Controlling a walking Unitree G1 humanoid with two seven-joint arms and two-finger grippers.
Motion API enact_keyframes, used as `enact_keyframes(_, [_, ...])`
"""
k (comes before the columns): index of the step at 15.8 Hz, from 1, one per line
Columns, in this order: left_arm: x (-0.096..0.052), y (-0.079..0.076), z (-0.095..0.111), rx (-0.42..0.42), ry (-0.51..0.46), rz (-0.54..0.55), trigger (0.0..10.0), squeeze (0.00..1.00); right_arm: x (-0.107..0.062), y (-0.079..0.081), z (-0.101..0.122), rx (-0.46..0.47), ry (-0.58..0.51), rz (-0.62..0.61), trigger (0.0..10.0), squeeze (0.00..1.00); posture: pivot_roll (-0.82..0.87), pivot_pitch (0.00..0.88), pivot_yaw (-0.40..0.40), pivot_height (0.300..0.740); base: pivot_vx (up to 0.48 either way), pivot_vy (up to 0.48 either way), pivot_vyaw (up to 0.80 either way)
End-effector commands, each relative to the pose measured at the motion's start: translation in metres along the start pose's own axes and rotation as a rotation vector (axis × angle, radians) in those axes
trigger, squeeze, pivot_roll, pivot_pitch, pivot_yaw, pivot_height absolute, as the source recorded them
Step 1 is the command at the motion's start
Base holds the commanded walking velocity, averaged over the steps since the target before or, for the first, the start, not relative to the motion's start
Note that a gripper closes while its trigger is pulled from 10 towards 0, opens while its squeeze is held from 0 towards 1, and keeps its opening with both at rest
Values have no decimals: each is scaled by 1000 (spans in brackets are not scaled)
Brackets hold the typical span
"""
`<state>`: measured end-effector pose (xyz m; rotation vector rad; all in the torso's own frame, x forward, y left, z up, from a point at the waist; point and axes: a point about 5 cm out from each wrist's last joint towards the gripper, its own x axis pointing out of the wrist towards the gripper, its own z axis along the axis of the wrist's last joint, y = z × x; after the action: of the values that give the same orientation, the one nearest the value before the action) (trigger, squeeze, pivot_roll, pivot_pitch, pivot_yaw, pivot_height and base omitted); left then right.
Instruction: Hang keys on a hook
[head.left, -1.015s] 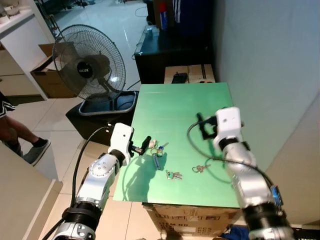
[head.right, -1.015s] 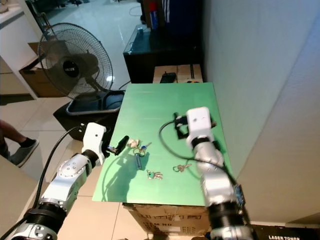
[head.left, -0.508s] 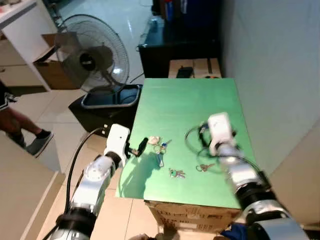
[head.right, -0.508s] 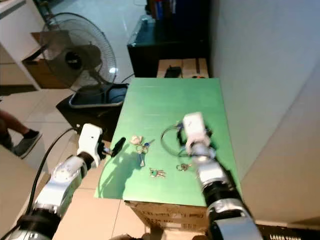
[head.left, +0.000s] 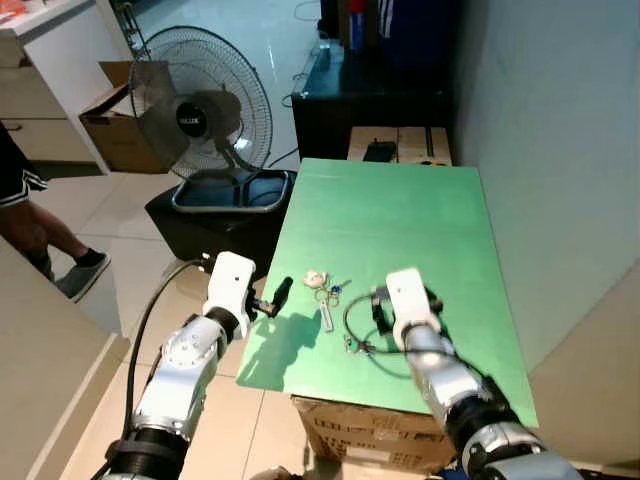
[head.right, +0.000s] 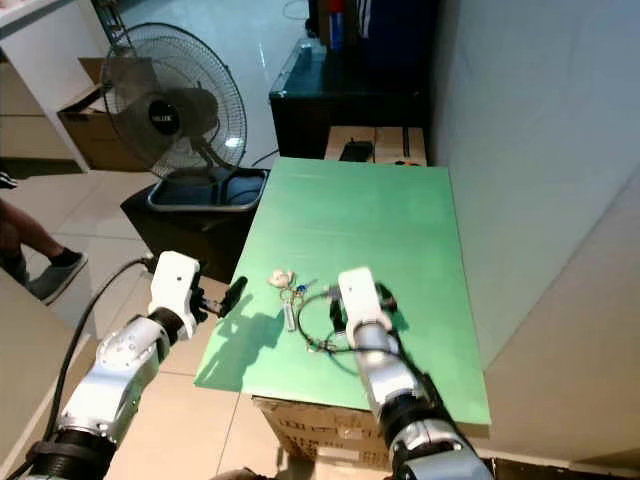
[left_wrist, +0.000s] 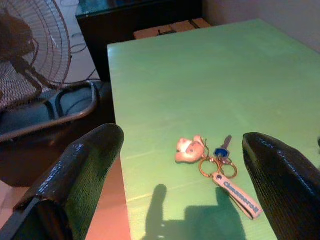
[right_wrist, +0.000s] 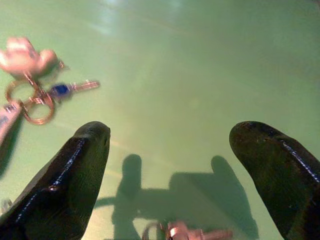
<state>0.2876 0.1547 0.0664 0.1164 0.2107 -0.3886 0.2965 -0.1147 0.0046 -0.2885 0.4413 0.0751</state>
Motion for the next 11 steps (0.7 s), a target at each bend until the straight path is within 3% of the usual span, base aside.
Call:
enact_keyframes(1, [-3, 5, 2, 10, 4, 6, 10000, 0, 0, 1, 4, -4, -43, -11, 10000, 0, -29, 0, 151, 740, 0, 0, 0])
enact_keyframes(3, [-11, 9, 3, 37, 24, -23, 10000, 0, -7, 5, -1, -9, -117, -63, 10000, 0, -10, 0, 195, 740, 0, 0, 0])
enact_keyframes(7, [-27, 15, 4, 69, 60, -53, 10000, 0, -11, 5, -7, -3, -139, -130, 10000, 0, 22, 45, 250, 740, 0, 0, 0])
enact_keyframes(11, [-53, 29, 8, 98, 106, -46, 10000, 0, -15, 3, -14, 1, -162, -167, 10000, 0, 81, 111, 295, 740, 0, 0, 0])
